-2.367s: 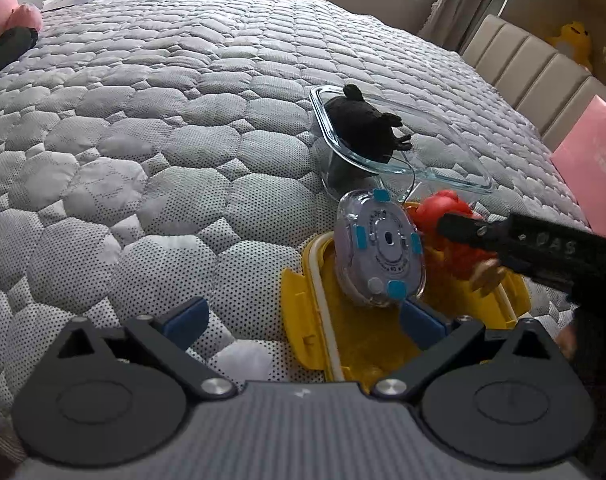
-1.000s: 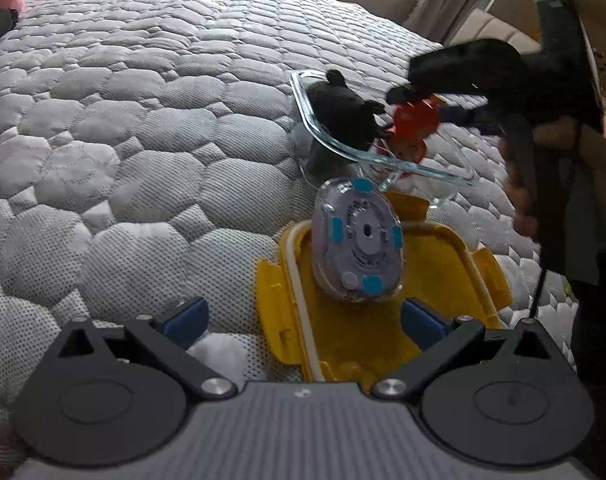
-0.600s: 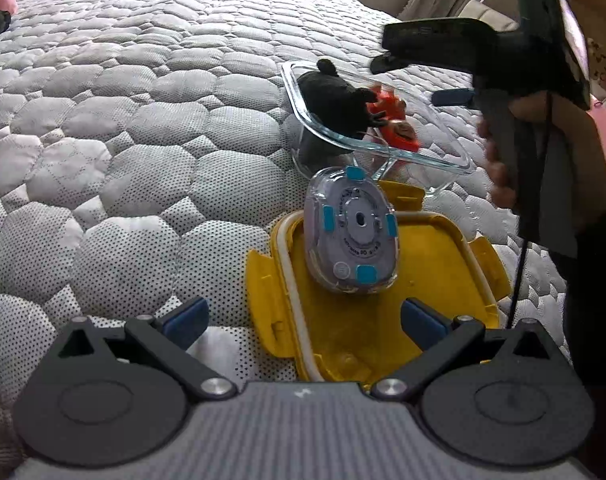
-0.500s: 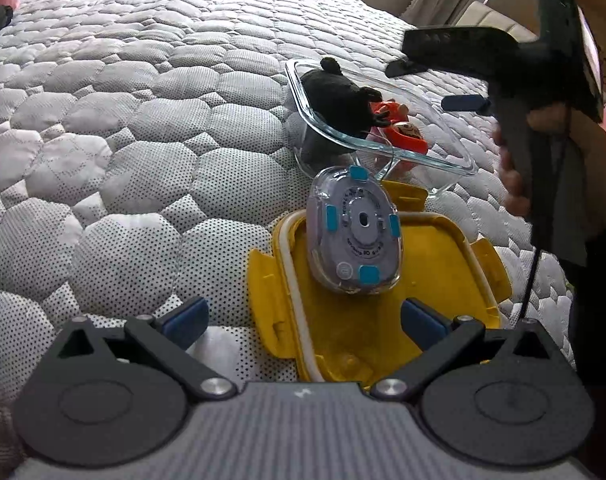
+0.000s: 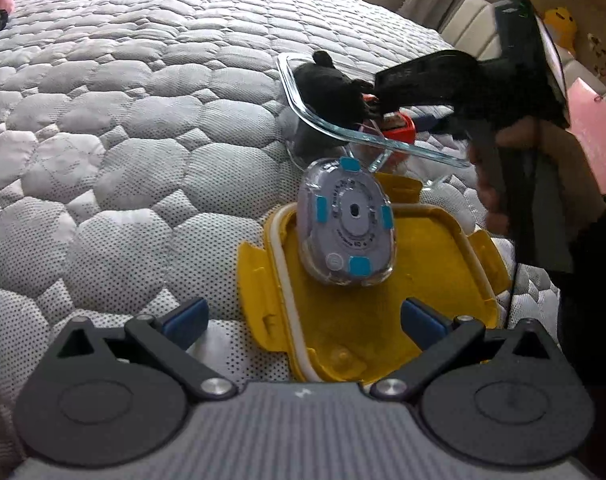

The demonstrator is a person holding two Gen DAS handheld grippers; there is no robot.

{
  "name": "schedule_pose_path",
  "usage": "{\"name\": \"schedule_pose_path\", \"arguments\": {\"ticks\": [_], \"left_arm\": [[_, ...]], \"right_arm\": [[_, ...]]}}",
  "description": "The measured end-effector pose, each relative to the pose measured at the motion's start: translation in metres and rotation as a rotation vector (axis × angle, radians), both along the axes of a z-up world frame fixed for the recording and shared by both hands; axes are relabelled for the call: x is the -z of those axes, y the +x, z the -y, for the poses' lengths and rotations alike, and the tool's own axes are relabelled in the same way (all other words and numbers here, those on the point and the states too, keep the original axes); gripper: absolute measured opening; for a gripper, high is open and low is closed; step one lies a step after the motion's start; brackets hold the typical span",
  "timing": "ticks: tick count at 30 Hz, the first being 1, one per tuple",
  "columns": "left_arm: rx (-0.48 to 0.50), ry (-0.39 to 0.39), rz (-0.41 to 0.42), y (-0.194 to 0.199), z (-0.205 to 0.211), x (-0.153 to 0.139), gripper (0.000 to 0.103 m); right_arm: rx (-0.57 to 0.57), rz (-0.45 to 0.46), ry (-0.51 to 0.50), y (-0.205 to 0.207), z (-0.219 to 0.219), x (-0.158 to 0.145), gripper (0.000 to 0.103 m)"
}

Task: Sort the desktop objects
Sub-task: 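Lower the red toy into the glass container and open the right tool, then grasp the blue-and-white round disc with the right tool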

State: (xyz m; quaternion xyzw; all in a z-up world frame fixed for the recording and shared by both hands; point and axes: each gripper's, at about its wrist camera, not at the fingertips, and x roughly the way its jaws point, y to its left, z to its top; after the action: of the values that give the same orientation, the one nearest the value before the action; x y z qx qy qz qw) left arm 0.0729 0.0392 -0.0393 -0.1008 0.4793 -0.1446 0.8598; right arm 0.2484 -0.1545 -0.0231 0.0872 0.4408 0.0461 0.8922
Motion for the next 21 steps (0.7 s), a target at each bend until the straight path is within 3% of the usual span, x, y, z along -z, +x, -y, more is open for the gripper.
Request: {"name": "schedule_pose_path", "arguments": {"ticks": [3,6,8,10,13,16,19,21], "left_arm": [[-0.017,-0.013,-0.005,0.003,-0.004,0.001,0.103],[-0.015,-0.013,-0.006,0.003,-0.005,0.002,0.103],[-0.014,-0.006,-0.005,0.004,-0.006,0.002,0.103],[-0.017,-0.003,-0.003,0.004,-0.008,0.001,0.103],[-0.009,-0.007,-0.006,0.006,-0.006,0.001,0.103],[0.019,-0.009,-0.006,0.004,0.001,0.001,0.103],[0.036,0.003,-0.003,0.0,0.004,0.0,0.103],[0.025,0.008,0.003,-0.001,0.0,-0.002,0.103]], "right_arm": [[0.032,-0.058,0.109,-0.007,0.01,-0.002,0.048],[-0.004,-0.06,0.126,-0.013,0.015,-0.007,0.048],[0.01,-0.018,0.12,-0.025,0.019,-0.019,0.071],[0.012,0.077,0.099,-0.049,0.02,-0.036,0.082],[-0.08,0.122,0.1,-0.089,0.013,-0.049,0.083],[-0.185,0.07,0.113,-0.117,-0.002,-0.039,0.083],[-0.221,0.028,0.102,-0.128,-0.018,-0.022,0.082],[-0.228,-0.011,0.15,-0.124,-0.024,-0.012,0.082]]}}
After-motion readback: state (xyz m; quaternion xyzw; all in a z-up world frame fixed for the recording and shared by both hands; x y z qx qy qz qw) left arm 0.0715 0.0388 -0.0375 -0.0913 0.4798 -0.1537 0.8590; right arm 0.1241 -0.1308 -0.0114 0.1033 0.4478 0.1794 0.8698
